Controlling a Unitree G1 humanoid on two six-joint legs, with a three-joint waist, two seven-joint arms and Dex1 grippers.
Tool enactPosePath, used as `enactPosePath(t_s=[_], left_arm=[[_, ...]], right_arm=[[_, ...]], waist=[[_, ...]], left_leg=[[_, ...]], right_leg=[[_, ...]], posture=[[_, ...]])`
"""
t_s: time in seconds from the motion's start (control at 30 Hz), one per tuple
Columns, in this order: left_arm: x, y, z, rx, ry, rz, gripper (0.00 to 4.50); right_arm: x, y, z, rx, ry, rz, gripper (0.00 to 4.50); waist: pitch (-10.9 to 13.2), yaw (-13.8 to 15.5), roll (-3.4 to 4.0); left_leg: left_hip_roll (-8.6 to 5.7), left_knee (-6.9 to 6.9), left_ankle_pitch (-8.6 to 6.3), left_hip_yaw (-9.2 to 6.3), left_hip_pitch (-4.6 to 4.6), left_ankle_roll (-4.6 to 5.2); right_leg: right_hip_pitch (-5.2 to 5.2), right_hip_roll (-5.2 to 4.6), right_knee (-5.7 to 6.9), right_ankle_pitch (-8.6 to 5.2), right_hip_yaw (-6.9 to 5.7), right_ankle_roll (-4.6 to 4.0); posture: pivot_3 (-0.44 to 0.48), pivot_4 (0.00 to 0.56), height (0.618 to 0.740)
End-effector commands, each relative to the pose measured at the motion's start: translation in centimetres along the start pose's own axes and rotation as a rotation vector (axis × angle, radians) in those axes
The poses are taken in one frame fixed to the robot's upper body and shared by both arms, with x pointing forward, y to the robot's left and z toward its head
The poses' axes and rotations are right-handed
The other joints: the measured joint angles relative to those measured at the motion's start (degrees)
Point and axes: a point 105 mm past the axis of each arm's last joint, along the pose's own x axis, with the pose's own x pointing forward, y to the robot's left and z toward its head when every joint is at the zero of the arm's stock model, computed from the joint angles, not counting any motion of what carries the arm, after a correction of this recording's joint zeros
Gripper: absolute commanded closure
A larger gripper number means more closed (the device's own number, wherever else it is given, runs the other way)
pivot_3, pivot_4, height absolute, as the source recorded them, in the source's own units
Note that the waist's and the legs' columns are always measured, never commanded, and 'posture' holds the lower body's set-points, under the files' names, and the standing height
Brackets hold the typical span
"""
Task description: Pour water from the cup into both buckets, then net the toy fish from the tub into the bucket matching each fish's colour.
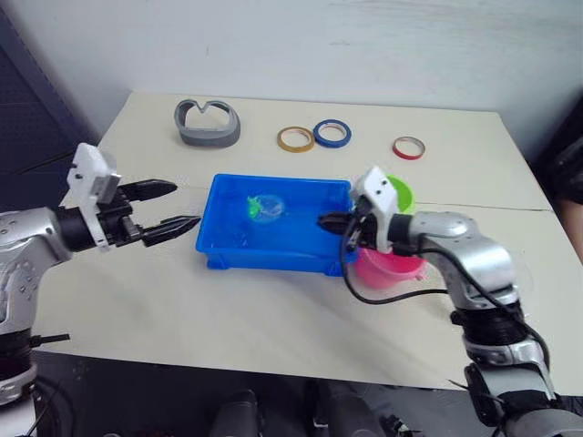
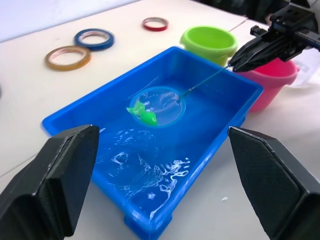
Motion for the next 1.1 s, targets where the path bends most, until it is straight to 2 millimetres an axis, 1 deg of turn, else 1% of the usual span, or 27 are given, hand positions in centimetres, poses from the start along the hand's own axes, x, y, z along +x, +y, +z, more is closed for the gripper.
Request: enactPosePath(t_s=[0.03,0.13,0.2,0.3,0.33,0.4,0.47,0.5,0.53,0.57,0.6,0.63,0.7,0.73,0.77,0.87,0.93,1.0,1.1], left_arm=[[2.5,-0.7,1.8,0.046,-0.063,-0.117,0.01],[4.9,-1.8,2.7,0.044,-0.105,-0.248,0.01],[5.9,-2.2,2.9,0.053,-0.113,-0.295,0.01],[7.3,-2.6,3.1,0.071,-0.123,-0.341,0.01],[7.6,-2.6,3.1,0.073,-0.127,-0.349,0.01],[8.0,-2.7,3.2,0.081,-0.136,-0.367,0.01],[8.5,-2.7,3.2,0.086,-0.142,-0.378,0.01],[8.7,-2.7,3.2,0.088,-0.143,-0.380,0.01],[8.8,-2.7,3.1,0.088,-0.143,-0.383,0.01],[8.9,-2.7,3.1,0.089,-0.143,-0.385,0.01],[8.9,-2.7,3.1,0.088,-0.144,-0.387,0.01],[9.0,-2.7,3.0,0.088,-0.144,-0.388,0.01],[9.0,-2.8,3.0,0.089,-0.146,-0.391,0.01],[9.0,-2.8,3.0,0.089,-0.147,-0.391,0.01],[9.0,-2.8,3.0,0.089,-0.148,-0.389,0.01],[8.8,-2.6,3.0,0.088,-0.148,-0.382,0.01],[8.6,-2.6,2.9,0.088,-0.147,-0.379,0.01],[8.5,-2.5,2.8,0.087,-0.145,-0.376,0.01],[8.4,-2.5,2.6,0.086,-0.141,-0.376,0.01]], right_arm=[[-3.6,-0.9,2.1,-0.036,-0.051,-0.094,4.50],[-7.0,-2.3,2.7,-0.040,-0.052,-0.220,4.50],[-8.6,-3.0,2.7,-0.046,-0.052,-0.288,4.50],[-11.1,-4.4,2.2,-0.082,-0.018,-0.414,4.50],[-11.5,-4.6,2.1,-0.093,-0.009,-0.436,4.50],[-12.3,-5.1,1.8,-0.169,0.021,-0.477,4.50],[-13.1,-6.0,1.2,-0.305,0.083,-0.560,4.50],[-13.4,-6.3,0.9,-0.353,0.104,-0.586,4.50],[-13.4,-6.5,0.6,-0.460,0.146,-0.593,4.50],[-13.3,-6.5,0.5,-0.533,0.171,-0.586,4.50],[-13.1,-6.5,0.4,-0.702,0.233,-0.569,4.50],[-12.9,-6.4,0.1,-0.822,0.276,-0.543,4.50],[-12.9,-6.5,-0.6,-1.241,0.443,-0.471,4.50],[-13.0,-6.6,-0.9,-1.392,0.493,-0.425,4.50],[-13.1,-6.7,-1.2,-1.488,0.516,-0.389,4.50],[-13.4,-7.1,-0.5,-1.649,0.501,-0.372,4.50],[-13.6,-7.4,0.5,-1.721,0.477,-0.389,4.50],[-13.7,-7.6,0.7,-1.740,0.466,-0.377,4.50],[-14.0,-7.7,0.3,-1.773,0.476,-0.334,4.50]], waist=[[0.00,0.19,0.00],[0.00,0.28,0.00],[0.00,0.02,0.00],[0.00,0.01,0.00],[0.00,0.05,0.00],[0.00,-0.02,0.00],[-0.01,0.09,0.01],[0.00,0.08,0.01],[-0.01,0.08,0.01],[0.00,0.13,0.00],[0.00,0.09,0.00],[0.00,0.13,0.01],[0.01,0.16,0.04],[0.04,0.20,0.08],[0.04,0.17,0.07],[0.04,-0.01,0.07],[0.04,-0.02,0.07],[0.04,-0.03,0.08],[0.04,0.12,0.08]], left_leg=[[0.00,0.01,0.00,0.00,0.00,0.00],[-0.01,0.02,0.00,0.00,-0.02,0.00],[-0.02,0.01,0.00,0.00,-0.04,0.00],[-0.01,0.00,0.02,0.02,0.01,-0.03],[-0.01,0.01,0.04,0.02,0.02,-0.06],[-0.01,0.02,0.05,0.02,0.04,-0.09],[0.00,0.02,0.06,0.04,0.07,-0.09],[-0.01,0.02,0.06,0.05,0.07,-0.09],[-0.01,0.02,0.06,0.05,0.06,-0.09],[-0.01,0.02,0.06,0.07,0.07,-0.09],[-0.02,0.03,0.07,0.09,0.06,-0.09],[-0.02,0.04,0.07,0.09,0.06,-0.09],[-0.02,0.06,0.06,0.14,0.05,-0.08],[-0.04,0.07,0.06,0.17,0.05,-0.08],[-0.04,0.07,0.06,0.20,0.05,-0.07],[-0.02,0.08,0.07,0.22,0.09,-0.09],[-0.02,0.11,0.08,0.25,0.10,-0.11],[-0.01,0.13,0.09,0.25,0.11,-0.13],[0.00,0.16,0.09,0.24,0.12,-0.13]], right_leg=[[0.00,0.00,0.00,0.00,0.00,0.00],[0.01,0.00,-0.01,0.00,0.00,0.00],[0.01,0.00,-0.04,0.00,0.01,0.00],[0.00,0.06,-0.01,0.00,0.06,0.00],[0.00,0.06,0.00,0.00,0.06,0.00],[-0.01,0.07,-0.01,0.00,0.08,0.00],[0.00,0.09,0.00,0.00,0.11,0.00],[-0.01,0.10,-0.01,0.00,0.11,0.00],[0.00,0.11,-0.01,0.00,0.12,0.00],[0.00,0.10,0.00,0.00,0.13,0.00],[-0.01,0.10,-0.01,0.00,0.15,0.00],[0.00,0.11,-0.01,0.00,0.15,0.00],[-0.01,0.11,-0.01,0.00,0.17,0.00],[-0.04,0.09,-0.02,0.00,0.21,0.01],[-0.04,0.09,-0.04,0.00,0.23,0.01],[-0.03,0.11,-0.05,0.00,0.25,0.01],[-0.06,0.12,0.00,0.00,0.26,0.01],[-0.07,0.13,0.03,0.00,0.27,0.01],[-0.04,0.14,0.02,0.00,0.25,0.01]], posture=[[0.000,0.150,0.740],[0.000,0.150,0.740],[0.000,0.150,0.740],[0.000,0.150,0.740],[0.000,0.150,0.740],[0.000,0.150,0.740],[0.000,0.150,0.740],[0.000,0.150,0.740],[0.000,0.150,0.740],[0.000,0.150,0.740],[0.000,0.150,0.740],[0.000,0.150,0.740],[0.000,0.150,0.740],[0.000,0.150,0.740],[0.000,0.150,0.740],[0.000,0.150,0.740],[0.000,0.150,0.740],[0.000,0.150,0.740],[0.000,0.150,0.740]])
